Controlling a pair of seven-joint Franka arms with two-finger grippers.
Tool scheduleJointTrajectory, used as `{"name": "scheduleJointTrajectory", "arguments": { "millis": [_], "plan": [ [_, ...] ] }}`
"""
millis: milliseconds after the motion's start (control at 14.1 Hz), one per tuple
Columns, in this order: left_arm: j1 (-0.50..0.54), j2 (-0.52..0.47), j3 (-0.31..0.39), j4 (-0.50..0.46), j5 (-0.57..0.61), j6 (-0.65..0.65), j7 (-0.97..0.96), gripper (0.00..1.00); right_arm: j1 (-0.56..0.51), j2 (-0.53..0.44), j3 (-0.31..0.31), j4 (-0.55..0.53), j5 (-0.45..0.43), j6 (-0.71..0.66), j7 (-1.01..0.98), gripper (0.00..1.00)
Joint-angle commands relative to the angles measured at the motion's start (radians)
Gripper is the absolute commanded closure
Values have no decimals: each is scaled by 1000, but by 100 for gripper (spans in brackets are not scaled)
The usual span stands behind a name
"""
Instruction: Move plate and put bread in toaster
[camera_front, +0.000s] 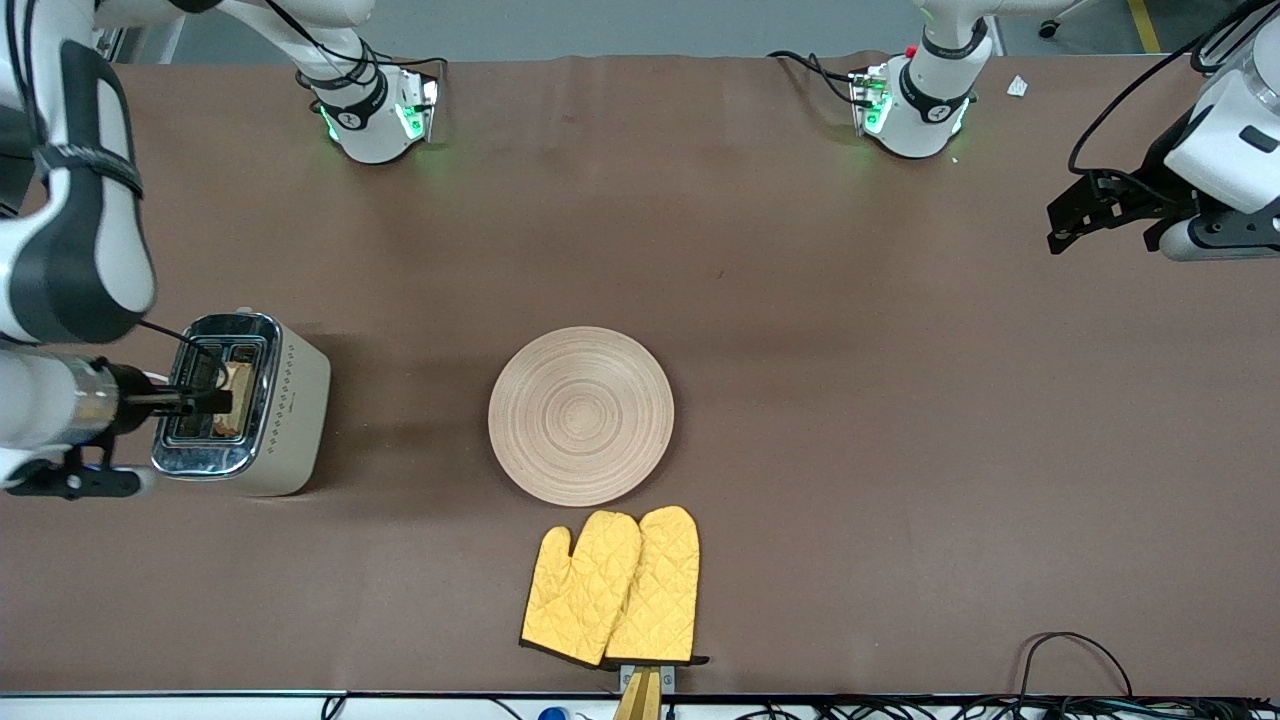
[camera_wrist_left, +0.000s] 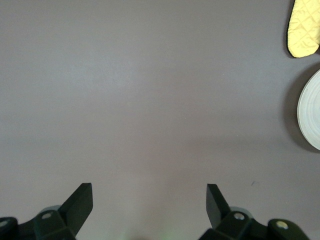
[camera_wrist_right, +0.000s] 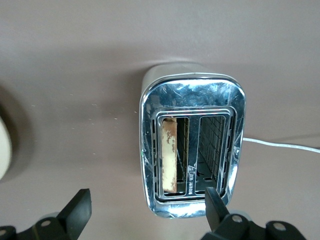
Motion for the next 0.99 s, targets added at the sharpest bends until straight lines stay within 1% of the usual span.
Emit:
{"name": "scheduleJointTrajectory", "arguments": {
  "millis": [0, 71, 142, 213, 283, 567, 638, 780, 850, 921],
  "plan": [
    [1, -4, 3, 9, -7, -2, 18, 0, 65, -203, -130, -238, 100, 114, -74, 0],
    [1, -5, 3, 9, -7, -2, 18, 0, 77, -242, -176, -281, 155, 142, -109, 0],
    [1, -5, 3, 7, -7, -2, 18, 0, 91, -282, -214, -324, 183, 168, -151, 0],
    [2, -5, 5, 9, -7, -4, 19, 0, 115, -330, -257, -370, 188, 186, -180, 0],
    [2, -7, 5, 9, -7, -4, 19, 0, 132, -371, -278, -398, 188, 189, -182, 0],
    [2, -7, 5, 10, -6, -4, 19, 0, 180, -537, -314, -516, 186, 197, -182, 0],
    [2, -7, 5, 12, -2, -4, 18, 0, 194, -581, -324, -560, 185, 211, -177, 0],
    [2, -7, 7, 18, 1, -15, 15, 0, 195, -664, -322, -640, 185, 240, -169, 0],
    [2, -7, 7, 19, 2, -19, 13, 0, 194, -691, -324, -659, 185, 242, -169, 0],
    [2, -7, 7, 21, 2, -19, 13, 0, 192, -697, -325, -659, 185, 231, -169, 0]
  ]
}}
